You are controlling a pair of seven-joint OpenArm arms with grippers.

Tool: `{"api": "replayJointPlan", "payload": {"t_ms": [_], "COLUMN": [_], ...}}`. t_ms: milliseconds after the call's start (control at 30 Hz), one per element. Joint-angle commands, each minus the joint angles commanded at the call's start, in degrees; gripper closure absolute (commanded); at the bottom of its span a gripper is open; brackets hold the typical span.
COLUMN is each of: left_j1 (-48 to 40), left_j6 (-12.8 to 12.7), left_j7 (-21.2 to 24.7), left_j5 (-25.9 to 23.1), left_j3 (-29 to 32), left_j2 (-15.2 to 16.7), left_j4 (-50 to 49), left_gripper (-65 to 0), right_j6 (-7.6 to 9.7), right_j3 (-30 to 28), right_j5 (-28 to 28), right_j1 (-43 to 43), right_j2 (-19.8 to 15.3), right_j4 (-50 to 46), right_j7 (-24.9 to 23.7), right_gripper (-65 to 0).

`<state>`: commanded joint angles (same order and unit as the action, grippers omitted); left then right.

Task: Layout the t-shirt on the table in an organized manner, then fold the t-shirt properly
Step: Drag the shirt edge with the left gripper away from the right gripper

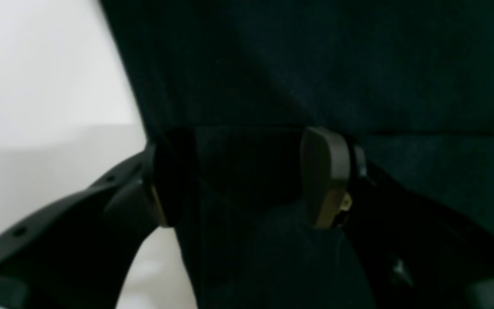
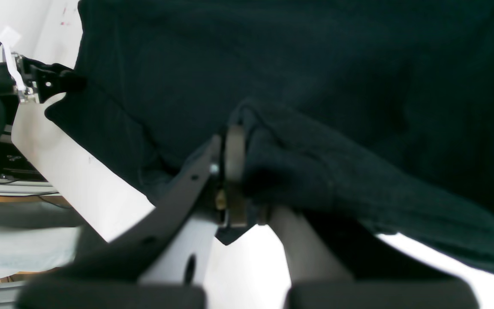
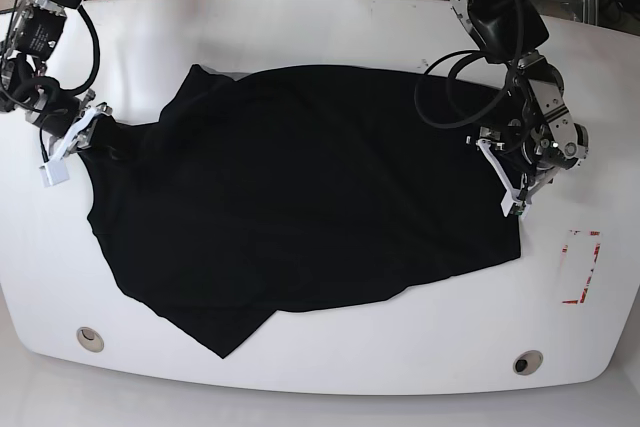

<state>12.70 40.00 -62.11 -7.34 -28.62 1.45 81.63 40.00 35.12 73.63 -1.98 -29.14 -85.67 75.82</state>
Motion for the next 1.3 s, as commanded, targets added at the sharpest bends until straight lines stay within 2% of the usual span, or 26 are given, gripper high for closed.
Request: {"api": "replayJointPlan", "payload": {"t_ms": [400, 433, 633, 733, 1000, 1300], "left_j1": [-2.5, -2.5, -3.3, -3.3, -3.4, -4.4], "left_j6": [0.0, 0.0, 0.0, 0.0, 0.0, 0.0], "left_j7": [0.0, 0.0, 0.0, 0.0, -1.0, -3.8], "left_j5": [0.1, 0.1, 0.0, -0.1, -0.1, -0.1], "left_j3": [-0.2, -0.2, 0.0, 0.0, -0.1, 0.1], "left_j2": [-0.2, -0.2, 0.0, 0.0, -0.3, -0.3], "left_j4": [1.3, 2.2, 4.5, 4.8, 5.5, 13.0], "left_gripper": [-37.4, -35.0, -8.9, -2.9, -1.7, -1.5], "right_j6": [0.00, 0.00, 0.00, 0.00, 0.00, 0.00], "right_j3": [0.0, 0.0, 0.0, -0.1, -0.1, -0.1], "right_j5": [0.0, 0.0, 0.0, 0.0, 0.4, 0.4], "right_j1": [-0.1, -0.1, -0.1, -0.1, -0.1, -0.1], "right_j2": [0.0, 0.0, 0.0, 0.0, -0.3, -0.3], "right_j4": [0.0, 0.0, 0.0, 0.3, 4.6, 4.6], "right_j7": [0.0, 0.0, 0.0, 0.0, 0.0, 0.0], "right_gripper": [0.0, 0.0, 0.0, 0.0, 0.0, 0.0]}}
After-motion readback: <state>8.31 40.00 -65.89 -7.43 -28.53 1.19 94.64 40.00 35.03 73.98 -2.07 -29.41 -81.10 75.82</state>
